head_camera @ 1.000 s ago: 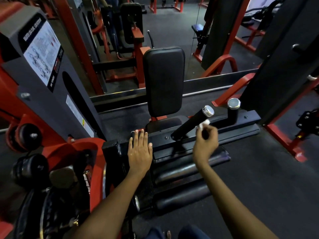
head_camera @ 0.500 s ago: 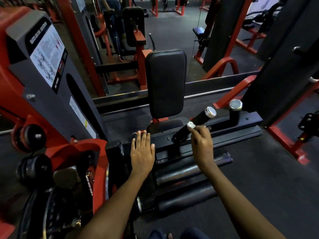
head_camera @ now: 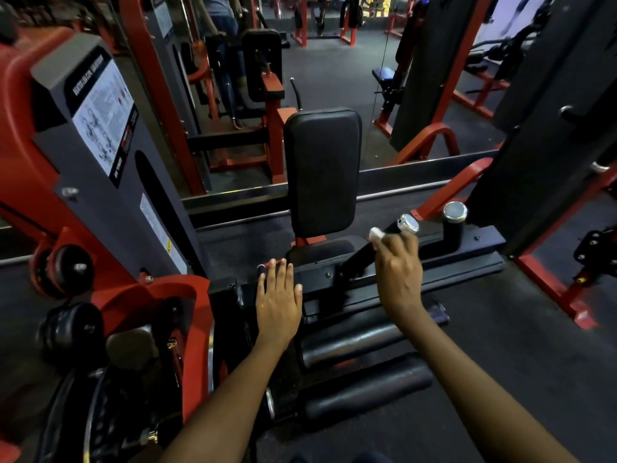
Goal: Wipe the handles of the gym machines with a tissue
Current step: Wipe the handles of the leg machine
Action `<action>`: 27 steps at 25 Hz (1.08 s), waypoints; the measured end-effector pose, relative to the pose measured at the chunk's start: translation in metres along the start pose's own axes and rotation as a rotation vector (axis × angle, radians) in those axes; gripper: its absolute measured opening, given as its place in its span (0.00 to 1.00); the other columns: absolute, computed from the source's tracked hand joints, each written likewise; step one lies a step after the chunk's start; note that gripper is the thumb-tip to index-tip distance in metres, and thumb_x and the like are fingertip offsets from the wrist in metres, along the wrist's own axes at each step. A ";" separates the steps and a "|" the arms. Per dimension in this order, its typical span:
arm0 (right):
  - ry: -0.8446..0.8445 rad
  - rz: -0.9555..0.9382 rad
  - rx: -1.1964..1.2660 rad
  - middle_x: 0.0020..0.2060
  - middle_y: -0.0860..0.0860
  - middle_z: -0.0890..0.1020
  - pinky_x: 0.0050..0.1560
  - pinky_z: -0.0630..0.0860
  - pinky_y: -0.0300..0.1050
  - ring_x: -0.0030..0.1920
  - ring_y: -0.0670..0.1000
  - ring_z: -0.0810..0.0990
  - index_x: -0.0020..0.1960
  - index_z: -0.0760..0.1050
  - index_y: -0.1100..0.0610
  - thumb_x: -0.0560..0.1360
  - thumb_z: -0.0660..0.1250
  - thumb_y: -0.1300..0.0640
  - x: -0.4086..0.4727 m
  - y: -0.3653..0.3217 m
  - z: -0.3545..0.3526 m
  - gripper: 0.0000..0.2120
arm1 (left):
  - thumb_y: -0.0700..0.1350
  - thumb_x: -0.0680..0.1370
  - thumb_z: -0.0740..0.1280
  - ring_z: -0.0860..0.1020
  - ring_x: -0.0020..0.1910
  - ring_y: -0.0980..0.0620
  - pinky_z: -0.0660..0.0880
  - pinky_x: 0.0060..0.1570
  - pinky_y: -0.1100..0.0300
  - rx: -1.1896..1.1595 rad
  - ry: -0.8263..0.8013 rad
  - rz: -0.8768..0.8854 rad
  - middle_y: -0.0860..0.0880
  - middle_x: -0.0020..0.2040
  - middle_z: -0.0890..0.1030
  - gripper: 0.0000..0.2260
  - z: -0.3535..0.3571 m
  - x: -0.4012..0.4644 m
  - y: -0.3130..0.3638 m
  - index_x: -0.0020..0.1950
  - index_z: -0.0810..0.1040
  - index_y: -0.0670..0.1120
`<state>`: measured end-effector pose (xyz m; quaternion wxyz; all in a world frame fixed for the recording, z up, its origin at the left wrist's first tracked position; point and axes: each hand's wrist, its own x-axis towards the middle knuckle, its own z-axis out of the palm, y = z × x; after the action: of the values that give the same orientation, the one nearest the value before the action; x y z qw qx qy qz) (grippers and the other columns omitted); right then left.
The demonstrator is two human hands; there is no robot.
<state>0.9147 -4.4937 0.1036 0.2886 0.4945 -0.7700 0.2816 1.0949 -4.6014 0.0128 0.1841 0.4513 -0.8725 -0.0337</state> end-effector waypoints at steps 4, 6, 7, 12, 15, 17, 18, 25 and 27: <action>-0.468 -0.052 0.039 0.41 0.56 0.76 0.30 0.74 0.47 0.44 0.57 0.76 0.50 0.78 0.63 0.67 0.71 0.68 -0.021 -0.026 0.009 0.11 | 0.52 0.82 0.48 0.65 0.74 0.44 0.58 0.73 0.48 0.019 0.004 0.011 0.43 0.72 0.70 0.25 -0.004 -0.001 0.000 0.72 0.70 0.40; -0.471 -0.050 0.032 0.46 0.57 0.75 0.37 0.73 0.49 0.48 0.58 0.74 0.53 0.76 0.63 0.72 0.62 0.66 0.004 -0.026 -0.007 0.10 | 0.53 0.82 0.47 0.62 0.75 0.43 0.48 0.75 0.50 0.008 0.028 -0.067 0.42 0.74 0.67 0.26 -0.007 -0.005 -0.007 0.73 0.67 0.39; -0.395 -0.014 0.006 0.46 0.58 0.74 0.37 0.72 0.49 0.49 0.58 0.73 0.52 0.76 0.63 0.73 0.61 0.65 0.021 -0.024 -0.018 0.10 | 0.53 0.82 0.47 0.60 0.76 0.43 0.46 0.75 0.51 0.012 0.042 -0.118 0.41 0.74 0.66 0.27 -0.008 -0.008 -0.011 0.74 0.66 0.38; -0.525 0.140 -0.216 0.54 0.58 0.72 0.43 0.72 0.47 0.59 0.58 0.68 0.55 0.75 0.66 0.77 0.58 0.67 0.043 -0.033 -0.022 0.10 | 0.53 0.82 0.47 0.64 0.74 0.43 0.59 0.72 0.48 0.032 0.035 -0.117 0.40 0.73 0.67 0.27 -0.010 -0.017 -0.022 0.72 0.68 0.36; -0.774 -0.050 -0.130 0.56 0.59 0.73 0.49 0.74 0.49 0.60 0.59 0.69 0.55 0.74 0.66 0.76 0.57 0.69 0.020 -0.056 0.000 0.11 | 0.52 0.82 0.47 0.65 0.73 0.43 0.61 0.71 0.48 0.021 0.025 -0.106 0.40 0.72 0.68 0.27 -0.012 -0.016 -0.023 0.71 0.69 0.36; -0.781 -0.042 -0.066 0.52 0.60 0.76 0.50 0.74 0.51 0.59 0.60 0.72 0.52 0.76 0.66 0.75 0.59 0.70 0.033 -0.053 -0.002 0.10 | 0.52 0.82 0.47 0.65 0.73 0.43 0.61 0.71 0.48 0.037 0.017 -0.098 0.40 0.73 0.68 0.27 -0.011 -0.019 -0.024 0.72 0.68 0.37; -0.704 -0.015 -0.107 0.50 0.60 0.78 0.50 0.73 0.51 0.59 0.60 0.72 0.51 0.77 0.66 0.75 0.59 0.69 0.042 -0.047 -0.004 0.10 | 0.52 0.82 0.47 0.65 0.74 0.43 0.61 0.71 0.48 0.045 0.013 -0.097 0.40 0.73 0.68 0.27 -0.011 -0.019 -0.024 0.72 0.68 0.37; -0.721 -0.091 -0.328 0.48 0.56 0.81 0.56 0.68 0.44 0.58 0.56 0.72 0.53 0.78 0.62 0.77 0.56 0.64 0.040 -0.054 0.009 0.12 | 0.52 0.82 0.47 0.64 0.74 0.43 0.60 0.72 0.48 0.055 0.008 -0.110 0.41 0.74 0.67 0.26 -0.009 -0.017 -0.023 0.73 0.67 0.37; -0.720 -0.177 -0.236 0.39 0.56 0.82 0.49 0.72 0.45 0.50 0.57 0.76 0.44 0.79 0.63 0.71 0.65 0.65 0.023 -0.057 0.019 0.05 | 0.52 0.82 0.47 0.65 0.74 0.43 0.60 0.71 0.48 0.052 0.004 -0.108 0.41 0.73 0.68 0.26 -0.009 -0.018 -0.022 0.72 0.68 0.37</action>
<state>0.9562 -4.5408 0.1159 0.0778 0.5899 -0.8033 -0.0265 1.1244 -4.5993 0.0115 0.1721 0.5023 -0.8472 -0.0197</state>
